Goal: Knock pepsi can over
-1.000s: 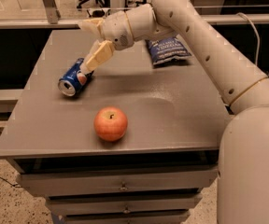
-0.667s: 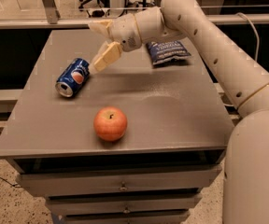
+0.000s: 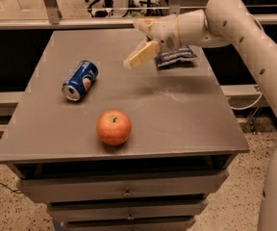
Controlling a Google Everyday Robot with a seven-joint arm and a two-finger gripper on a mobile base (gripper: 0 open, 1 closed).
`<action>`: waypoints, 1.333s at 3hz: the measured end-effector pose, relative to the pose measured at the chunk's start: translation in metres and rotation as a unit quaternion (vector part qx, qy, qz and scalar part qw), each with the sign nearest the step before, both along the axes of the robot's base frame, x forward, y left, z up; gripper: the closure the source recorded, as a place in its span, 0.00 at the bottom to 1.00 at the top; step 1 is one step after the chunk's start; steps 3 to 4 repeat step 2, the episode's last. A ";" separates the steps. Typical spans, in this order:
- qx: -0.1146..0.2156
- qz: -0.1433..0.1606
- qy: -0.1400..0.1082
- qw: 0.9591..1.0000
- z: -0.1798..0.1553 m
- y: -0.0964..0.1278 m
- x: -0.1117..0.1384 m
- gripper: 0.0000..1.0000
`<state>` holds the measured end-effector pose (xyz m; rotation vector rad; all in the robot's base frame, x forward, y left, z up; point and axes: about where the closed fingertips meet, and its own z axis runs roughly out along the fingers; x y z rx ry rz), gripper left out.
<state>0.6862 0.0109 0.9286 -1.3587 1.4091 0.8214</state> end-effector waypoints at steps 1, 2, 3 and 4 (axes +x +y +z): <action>-0.008 -0.049 -0.012 0.999 0.014 -0.045 0.009 0.00; -0.008 -0.049 -0.012 0.999 0.014 -0.045 0.009 0.00; -0.008 -0.049 -0.012 0.999 0.014 -0.045 0.009 0.00; -0.008 -0.049 -0.012 0.999 0.014 -0.045 0.009 0.00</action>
Offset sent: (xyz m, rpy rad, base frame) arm 0.0067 -0.0316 0.0100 -0.0107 -0.0165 -0.0691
